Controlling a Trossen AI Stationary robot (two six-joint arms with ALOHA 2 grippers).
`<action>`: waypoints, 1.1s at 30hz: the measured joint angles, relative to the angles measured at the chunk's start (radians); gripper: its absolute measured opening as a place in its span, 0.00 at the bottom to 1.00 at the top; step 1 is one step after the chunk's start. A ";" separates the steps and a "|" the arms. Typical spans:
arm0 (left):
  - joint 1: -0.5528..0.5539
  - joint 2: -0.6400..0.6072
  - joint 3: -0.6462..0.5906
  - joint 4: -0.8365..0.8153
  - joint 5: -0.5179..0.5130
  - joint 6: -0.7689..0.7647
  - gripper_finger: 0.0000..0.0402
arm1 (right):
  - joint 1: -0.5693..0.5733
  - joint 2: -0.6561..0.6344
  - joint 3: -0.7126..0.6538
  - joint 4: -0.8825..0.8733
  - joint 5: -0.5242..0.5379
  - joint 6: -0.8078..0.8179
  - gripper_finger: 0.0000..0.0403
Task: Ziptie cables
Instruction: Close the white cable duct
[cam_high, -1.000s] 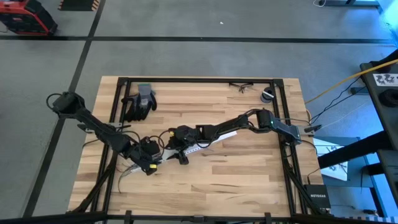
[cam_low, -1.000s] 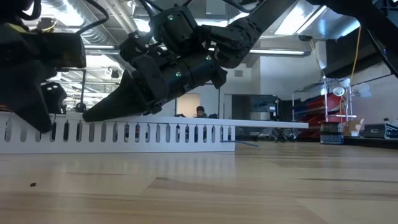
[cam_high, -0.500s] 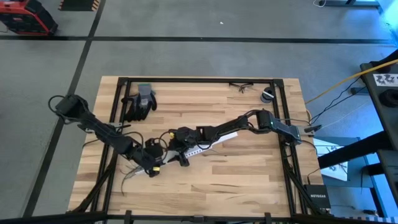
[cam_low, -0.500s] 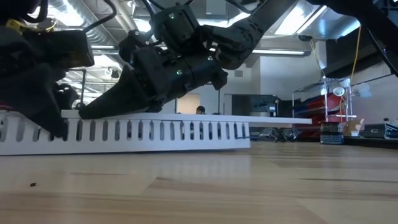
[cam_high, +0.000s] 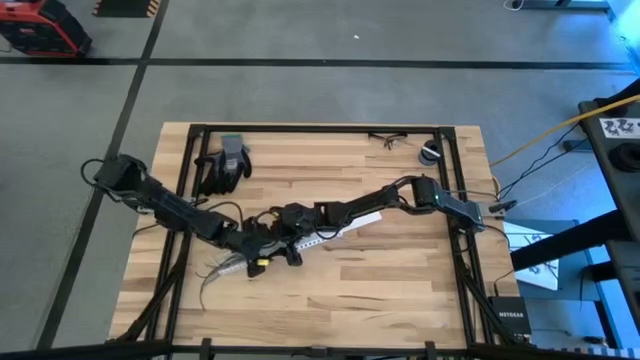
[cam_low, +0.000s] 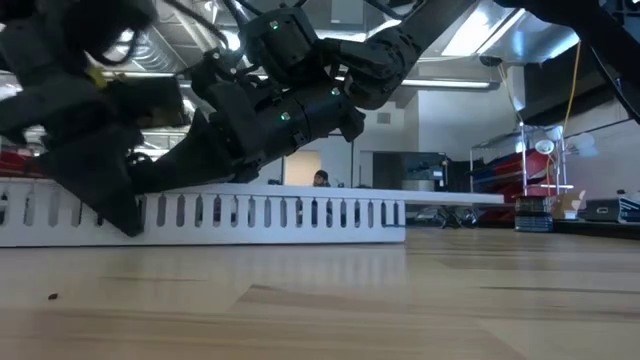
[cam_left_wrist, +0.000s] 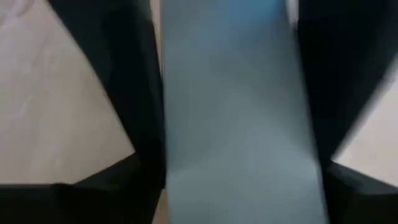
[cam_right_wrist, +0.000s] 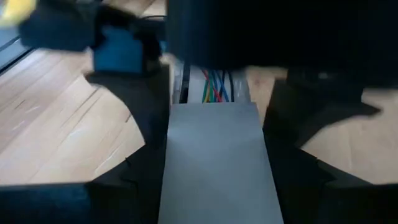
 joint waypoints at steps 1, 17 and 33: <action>0.011 -0.005 0.001 -0.009 0.013 0.003 0.72 | -0.001 0.000 0.001 -0.001 0.004 -0.005 0.55; -0.112 -0.244 0.137 -0.545 -0.035 -0.206 0.77 | -0.020 0.001 0.001 -0.018 0.003 -0.034 0.55; -0.168 -0.193 -0.015 -0.297 -0.106 -0.229 0.73 | -0.021 0.001 -0.001 -0.020 -0.001 -0.057 0.55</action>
